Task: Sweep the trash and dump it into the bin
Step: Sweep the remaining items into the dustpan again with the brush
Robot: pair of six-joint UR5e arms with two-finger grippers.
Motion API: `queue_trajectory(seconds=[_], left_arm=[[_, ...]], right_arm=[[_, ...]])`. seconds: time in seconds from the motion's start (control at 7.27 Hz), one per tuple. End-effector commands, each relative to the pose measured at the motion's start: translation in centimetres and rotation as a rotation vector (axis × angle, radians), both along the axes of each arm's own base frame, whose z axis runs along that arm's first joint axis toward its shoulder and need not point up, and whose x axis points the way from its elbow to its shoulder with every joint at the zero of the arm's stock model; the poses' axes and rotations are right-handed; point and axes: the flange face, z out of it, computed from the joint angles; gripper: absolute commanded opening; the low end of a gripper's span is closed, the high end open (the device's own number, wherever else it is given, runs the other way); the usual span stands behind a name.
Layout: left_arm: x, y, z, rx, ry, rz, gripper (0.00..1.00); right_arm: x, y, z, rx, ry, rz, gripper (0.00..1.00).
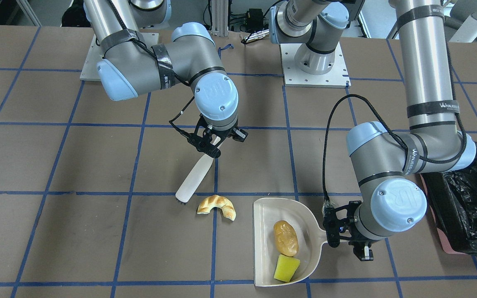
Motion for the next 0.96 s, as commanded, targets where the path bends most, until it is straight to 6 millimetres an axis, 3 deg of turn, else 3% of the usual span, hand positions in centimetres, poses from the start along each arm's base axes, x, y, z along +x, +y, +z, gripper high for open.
queue_trajectory(seconds=[0.0,0.28,0.41,0.83], left_arm=[[0.0,0.0,0.0,-0.001,-0.003,0.001,0.08],[0.0,0.0,-0.1,0.002,-0.002,0.001,0.08],[0.0,0.0,-0.1,0.001,-0.003,0.001,0.08],[-0.1,0.1,-0.2,0.003,0.002,0.003,0.08]], right_arm=[[0.8,-1.2,-2.9,-0.016,-0.046,0.128,0.0],[2.0,-3.6,-2.4,-0.064,-0.076,0.172,0.0],[3.7,-5.0,-1.4,-0.096,-0.107,0.202,0.0],[7.1,-6.9,-2.6,-0.141,-0.155,0.266,0.0]])
